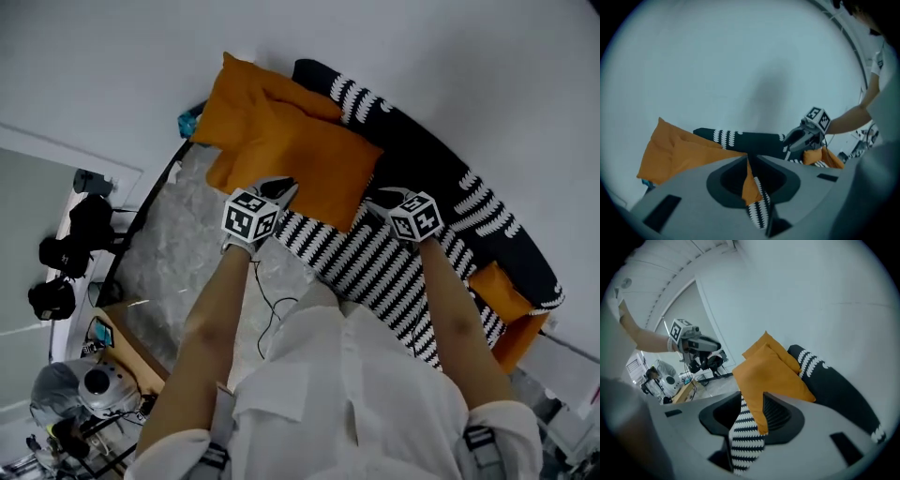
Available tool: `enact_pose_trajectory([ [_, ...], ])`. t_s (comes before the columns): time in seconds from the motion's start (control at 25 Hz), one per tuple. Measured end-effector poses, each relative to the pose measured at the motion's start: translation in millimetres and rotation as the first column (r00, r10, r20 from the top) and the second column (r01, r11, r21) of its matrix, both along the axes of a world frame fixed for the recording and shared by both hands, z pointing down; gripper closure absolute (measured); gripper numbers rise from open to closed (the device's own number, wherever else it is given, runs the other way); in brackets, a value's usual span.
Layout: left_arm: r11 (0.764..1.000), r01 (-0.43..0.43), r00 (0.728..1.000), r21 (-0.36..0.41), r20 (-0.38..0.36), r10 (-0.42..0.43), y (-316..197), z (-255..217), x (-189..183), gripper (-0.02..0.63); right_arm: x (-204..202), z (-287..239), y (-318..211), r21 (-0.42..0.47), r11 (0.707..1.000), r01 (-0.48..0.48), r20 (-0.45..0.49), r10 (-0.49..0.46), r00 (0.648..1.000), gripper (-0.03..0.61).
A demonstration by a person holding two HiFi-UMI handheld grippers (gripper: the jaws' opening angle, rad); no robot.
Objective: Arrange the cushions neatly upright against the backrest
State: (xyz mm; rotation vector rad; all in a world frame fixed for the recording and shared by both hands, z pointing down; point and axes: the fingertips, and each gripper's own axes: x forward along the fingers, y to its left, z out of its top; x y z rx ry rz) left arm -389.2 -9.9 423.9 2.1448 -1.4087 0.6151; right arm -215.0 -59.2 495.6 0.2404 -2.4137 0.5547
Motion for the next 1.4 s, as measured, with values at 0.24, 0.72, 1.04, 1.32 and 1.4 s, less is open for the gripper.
enact_pose_trajectory([
  [0.24, 0.927, -0.313, 0.921, -0.205, 0.172, 0.348, -55.0, 39.0, -27.0, 0.466, -40.2, 26.3, -42.0, 0.042, 0.989, 0.139, -0.116, -0.133, 0.984, 0.365],
  [0.72, 0.593, -0.536, 0.557, -0.6, 0.277, 0.783, -171.1, 135.1, -108.4, 0.297, -89.4, 121.9, -137.7, 0.038, 0.95, 0.311, -0.324, -0.283, 0.903, 0.236],
  [1.04, 0.443, -0.537, 0.352, -0.718, 0.287, 0.891, -213.0, 181.6, -132.0, 0.259, -131.4, 187.3, -173.5, 0.009, 0.904, 0.427, -0.353, -0.397, 0.847, 0.199],
  [1.32, 0.363, -0.493, 0.281, -0.791, 0.25, 0.926, -217.6, 213.6, -145.8, 0.241, -148.0, 238.2, -184.1, -0.002, 0.858, 0.514, -0.381, -0.476, 0.793, 0.196],
  [1.4, 0.36, -0.486, 0.296, -0.796, 0.237, 0.925, -218.3, 220.3, -150.2, 0.241, -155.7, 248.4, -188.3, 0.008, 0.853, 0.522, -0.389, -0.478, 0.787, 0.195],
])
